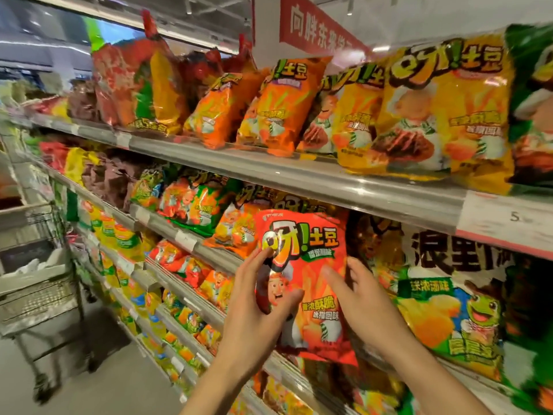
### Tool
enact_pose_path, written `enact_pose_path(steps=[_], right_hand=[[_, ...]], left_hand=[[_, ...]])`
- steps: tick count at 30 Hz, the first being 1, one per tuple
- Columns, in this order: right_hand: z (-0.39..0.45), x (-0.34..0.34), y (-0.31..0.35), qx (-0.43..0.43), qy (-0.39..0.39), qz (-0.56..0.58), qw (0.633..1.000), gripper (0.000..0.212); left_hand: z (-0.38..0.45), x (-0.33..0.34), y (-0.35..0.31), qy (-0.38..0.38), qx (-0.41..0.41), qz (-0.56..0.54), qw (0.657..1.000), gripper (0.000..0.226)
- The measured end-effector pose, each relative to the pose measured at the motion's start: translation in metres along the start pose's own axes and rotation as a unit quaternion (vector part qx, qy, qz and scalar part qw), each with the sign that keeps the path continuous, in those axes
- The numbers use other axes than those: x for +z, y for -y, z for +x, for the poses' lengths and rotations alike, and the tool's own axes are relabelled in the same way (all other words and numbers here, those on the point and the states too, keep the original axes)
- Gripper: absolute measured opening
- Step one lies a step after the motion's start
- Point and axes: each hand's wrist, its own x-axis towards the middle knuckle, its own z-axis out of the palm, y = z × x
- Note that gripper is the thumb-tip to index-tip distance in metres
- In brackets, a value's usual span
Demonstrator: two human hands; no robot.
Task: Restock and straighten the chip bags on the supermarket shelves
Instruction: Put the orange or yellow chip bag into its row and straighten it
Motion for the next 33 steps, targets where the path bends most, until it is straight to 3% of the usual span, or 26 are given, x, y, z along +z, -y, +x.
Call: enact_pose_path(steps=[2,7,12,15,18,22,24,29,33], right_hand=[[0.004,0.003,0.005,0.000,-0.027,-0.030,0.999,0.050],[0.005,0.005,0.014,0.019,-0.100,-0.161,0.982,0.067],[-0.007,0.005,0.018,0.010,-0.177,-0.285,0.942,0.075],[-0.020,0.000,0.020,-0.016,-0.231,-0.376,0.897,0.068],[-0.036,-0.016,0.019,-0.026,-0.295,-0.478,0.827,0.062],[-0.050,-0.040,0.008,0.000,-0.371,-0.510,0.776,0.063],[-0.047,-0.049,0.003,0.049,-0.386,-0.497,0.776,0.075],[-0.029,-0.058,-0.008,0.179,-0.366,-0.411,0.815,0.122],[-0.025,-0.060,-0.015,0.155,-0.377,-0.389,0.826,0.119]], left_hand=[[0.013,0.001,0.008,0.013,0.015,-0.013,1.000,0.069],[0.040,0.005,0.021,0.075,0.048,-0.073,0.993,0.067],[0.052,0.015,0.027,0.112,0.062,-0.099,0.987,0.069],[0.059,0.021,0.027,0.120,0.070,-0.114,0.984,0.070],[0.067,0.027,0.028,0.129,0.079,-0.115,0.982,0.070],[0.075,0.032,0.028,0.137,0.084,-0.113,0.981,0.071],[0.078,0.035,0.026,0.137,0.094,-0.111,0.980,0.071],[0.081,0.038,0.024,0.140,0.090,-0.105,0.980,0.073],[0.080,0.039,0.022,0.138,0.092,-0.101,0.981,0.072]])
